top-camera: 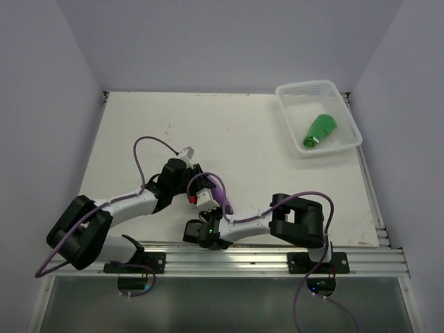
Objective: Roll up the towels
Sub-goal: Roll the towel
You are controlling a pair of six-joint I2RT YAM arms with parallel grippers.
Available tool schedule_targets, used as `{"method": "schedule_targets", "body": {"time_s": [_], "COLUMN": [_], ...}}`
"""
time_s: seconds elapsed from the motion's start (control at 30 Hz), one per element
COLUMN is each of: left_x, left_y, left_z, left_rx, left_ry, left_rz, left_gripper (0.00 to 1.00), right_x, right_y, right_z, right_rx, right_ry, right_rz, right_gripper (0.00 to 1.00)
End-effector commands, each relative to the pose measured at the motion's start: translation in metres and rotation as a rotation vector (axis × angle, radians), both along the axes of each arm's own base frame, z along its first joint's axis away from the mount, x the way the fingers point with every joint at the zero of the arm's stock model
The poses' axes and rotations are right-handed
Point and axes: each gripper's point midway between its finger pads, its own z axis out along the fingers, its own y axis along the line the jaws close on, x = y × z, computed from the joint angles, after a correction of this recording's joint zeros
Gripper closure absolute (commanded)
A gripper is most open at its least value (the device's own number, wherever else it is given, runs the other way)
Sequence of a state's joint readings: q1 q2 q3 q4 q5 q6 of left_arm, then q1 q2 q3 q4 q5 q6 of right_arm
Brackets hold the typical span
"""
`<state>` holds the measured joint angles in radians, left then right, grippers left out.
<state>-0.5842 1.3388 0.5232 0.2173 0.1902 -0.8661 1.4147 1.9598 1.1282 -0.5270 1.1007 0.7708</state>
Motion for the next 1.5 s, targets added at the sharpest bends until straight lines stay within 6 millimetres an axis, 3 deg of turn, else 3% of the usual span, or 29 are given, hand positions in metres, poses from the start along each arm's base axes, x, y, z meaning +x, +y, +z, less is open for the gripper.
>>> {"method": "schedule_targets", "body": {"time_s": [0.0,0.33,0.7,0.87,1.03,1.2,1.23,1.37,1.47], "left_x": [0.002,-0.008,-0.027,-0.035,-0.034,-0.042,-0.046,-0.05,-0.053], "left_y": [-0.017,-0.023,-0.007,0.003,0.015,0.026,0.03,0.033,0.036], "left_z": [0.013,0.001,-0.053,-0.073,-0.075,-0.087,-0.091,-0.093,-0.094], "left_rx": [-0.118,-0.166,-0.097,-0.05,-0.01,0.038,0.045,0.048,0.051], "left_ry": [-0.027,0.0,0.09,0.13,0.118,0.148,0.159,0.163,0.161], "left_rz": [-0.042,-0.079,-0.06,-0.036,0.013,0.036,0.044,0.047,0.049], "left_gripper": [0.63,0.64,0.64,0.66,0.66,0.68,0.68,0.68,0.68], "right_x": [-0.005,-0.017,-0.022,-0.028,-0.031,-0.039,-0.041,-0.048,-0.045], "right_y": [0.006,0.026,0.033,0.032,0.029,0.038,0.032,0.035,0.028], "right_z": [-0.002,-0.006,-0.012,-0.001,0.034,0.056,0.051,0.067,0.065], "right_rx": [-0.037,-0.112,-0.091,-0.006,0.145,0.304,0.312,0.454,0.526], "right_ry": [-0.047,-0.058,-0.013,0.023,0.041,0.083,0.095,0.14,0.19], "right_rz": [0.002,0.059,0.087,0.103,0.106,0.154,0.164,0.2,0.183], "right_gripper": [1.0,1.0,0.98,0.84,0.65,0.52,0.49,0.47,0.47]}}
